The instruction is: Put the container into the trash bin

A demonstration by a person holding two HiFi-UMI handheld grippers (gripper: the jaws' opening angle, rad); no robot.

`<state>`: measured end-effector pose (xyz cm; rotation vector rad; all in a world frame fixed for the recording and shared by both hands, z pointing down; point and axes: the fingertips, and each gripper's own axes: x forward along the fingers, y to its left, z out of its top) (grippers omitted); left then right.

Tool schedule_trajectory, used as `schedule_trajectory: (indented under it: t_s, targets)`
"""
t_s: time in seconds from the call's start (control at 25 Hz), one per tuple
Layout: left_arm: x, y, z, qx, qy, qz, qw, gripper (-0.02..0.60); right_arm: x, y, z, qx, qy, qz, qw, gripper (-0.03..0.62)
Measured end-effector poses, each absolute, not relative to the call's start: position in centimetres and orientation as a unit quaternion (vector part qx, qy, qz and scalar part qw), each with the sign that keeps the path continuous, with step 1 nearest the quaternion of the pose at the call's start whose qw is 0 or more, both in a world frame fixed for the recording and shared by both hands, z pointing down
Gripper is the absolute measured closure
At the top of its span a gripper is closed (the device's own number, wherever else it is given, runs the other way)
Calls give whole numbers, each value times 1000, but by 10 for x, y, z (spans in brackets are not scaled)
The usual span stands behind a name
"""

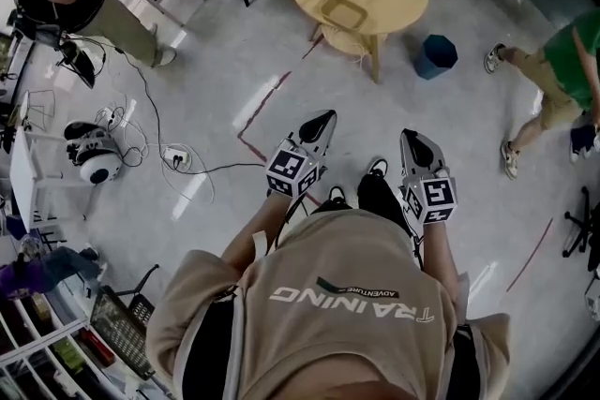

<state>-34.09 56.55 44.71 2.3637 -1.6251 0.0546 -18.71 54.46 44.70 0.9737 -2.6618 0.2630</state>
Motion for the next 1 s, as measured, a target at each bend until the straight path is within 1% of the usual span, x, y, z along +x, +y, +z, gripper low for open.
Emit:
schedule_trajectory:
  t_s: [0.4, 0.48, 0.8, 1.0]
  targets:
    - [-332, 509, 460, 817, -557, 33, 147, 580, -194, 484, 467, 313, -933, 111, 141, 591]
    - [-331, 491, 461, 817, -555, 37, 153, 580, -194, 462, 464, 310, -934, 110, 139, 591]
    - [-321, 408, 451, 803, -578, 45, 140, 580, -179, 367, 455, 297, -941, 102, 126, 591]
    - [-319, 364, 461, 791, -590, 53, 154, 580, -173, 315, 459, 289, -943, 107, 122, 590]
